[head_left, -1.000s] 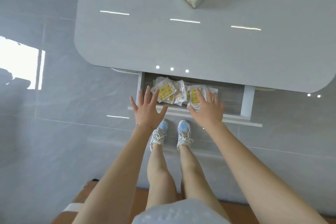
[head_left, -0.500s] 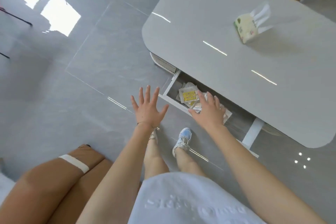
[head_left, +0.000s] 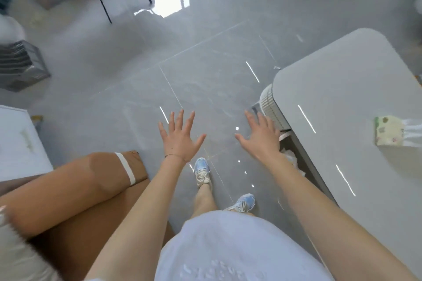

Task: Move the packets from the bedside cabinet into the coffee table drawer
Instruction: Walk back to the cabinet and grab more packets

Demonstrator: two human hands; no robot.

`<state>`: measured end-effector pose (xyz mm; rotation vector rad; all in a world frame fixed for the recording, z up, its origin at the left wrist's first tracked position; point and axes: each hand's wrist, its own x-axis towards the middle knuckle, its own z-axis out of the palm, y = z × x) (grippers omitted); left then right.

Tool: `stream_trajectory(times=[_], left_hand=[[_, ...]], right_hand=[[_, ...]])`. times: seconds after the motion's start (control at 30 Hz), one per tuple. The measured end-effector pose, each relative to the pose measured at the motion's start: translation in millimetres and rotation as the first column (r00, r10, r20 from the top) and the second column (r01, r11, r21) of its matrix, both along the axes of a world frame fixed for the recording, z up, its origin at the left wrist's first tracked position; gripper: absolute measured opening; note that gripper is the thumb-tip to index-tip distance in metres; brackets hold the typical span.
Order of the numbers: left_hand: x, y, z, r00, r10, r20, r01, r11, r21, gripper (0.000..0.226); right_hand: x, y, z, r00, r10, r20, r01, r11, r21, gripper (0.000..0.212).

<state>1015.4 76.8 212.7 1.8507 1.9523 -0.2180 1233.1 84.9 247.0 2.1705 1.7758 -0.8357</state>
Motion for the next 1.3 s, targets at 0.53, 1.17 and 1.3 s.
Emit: stream_trajectory(times=[0.53, 1.17, 1.3], left_hand=[[-195, 41, 6, 0.861, 0.506, 0.054, -0.505, 0.863, -0.032, 0.072], [-396, 150, 11, 0.348, 0.927, 0.137, -0.93, 0.36, -0.072, 0.073], [-444, 164, 20, 0.234, 0.957, 0.173, -0.968, 0.245, -0.048, 0.073]], right_hand=[[-221, 138, 13, 0.905, 0.423, 0.043, -0.423, 0.906, -0.016, 0.076], [-497, 325, 11, 0.513, 0.857, 0.048, -0.858, 0.514, -0.011, 0.074], [-554, 342, 15, 0.401, 0.914, 0.064, -0.914, 0.404, -0.04, 0.076]])
